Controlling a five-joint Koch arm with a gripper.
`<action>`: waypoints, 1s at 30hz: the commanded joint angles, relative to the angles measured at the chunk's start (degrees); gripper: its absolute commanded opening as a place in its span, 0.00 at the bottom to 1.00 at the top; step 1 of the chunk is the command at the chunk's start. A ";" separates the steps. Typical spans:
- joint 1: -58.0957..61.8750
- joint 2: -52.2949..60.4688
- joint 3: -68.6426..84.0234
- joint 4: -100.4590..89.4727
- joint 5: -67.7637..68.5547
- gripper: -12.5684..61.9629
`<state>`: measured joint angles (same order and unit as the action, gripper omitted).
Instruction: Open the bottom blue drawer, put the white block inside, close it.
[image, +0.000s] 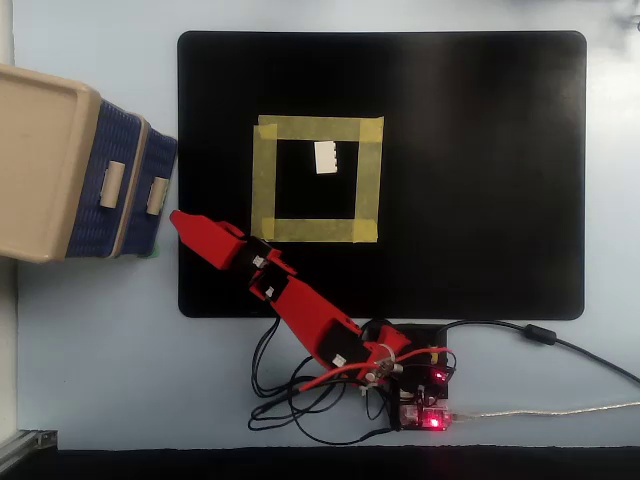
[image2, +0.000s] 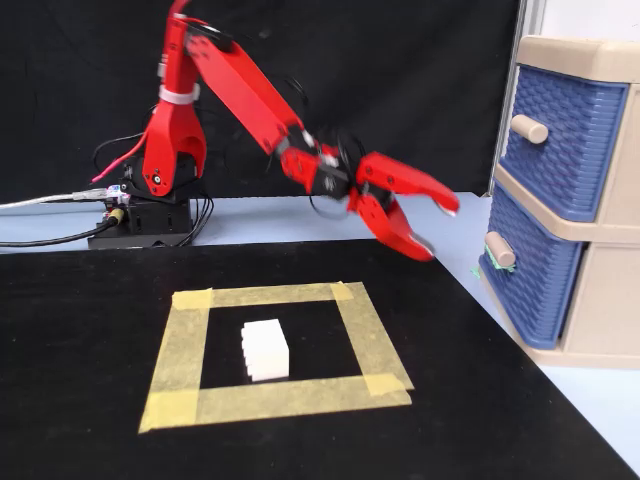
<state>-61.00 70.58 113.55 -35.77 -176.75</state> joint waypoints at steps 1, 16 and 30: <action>-0.79 -2.81 -3.87 -12.92 -0.97 0.62; -1.32 -22.68 -29.09 -13.27 3.78 0.62; -0.62 -5.71 -6.33 3.25 4.75 0.06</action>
<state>-60.82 60.12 105.56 -33.57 -172.35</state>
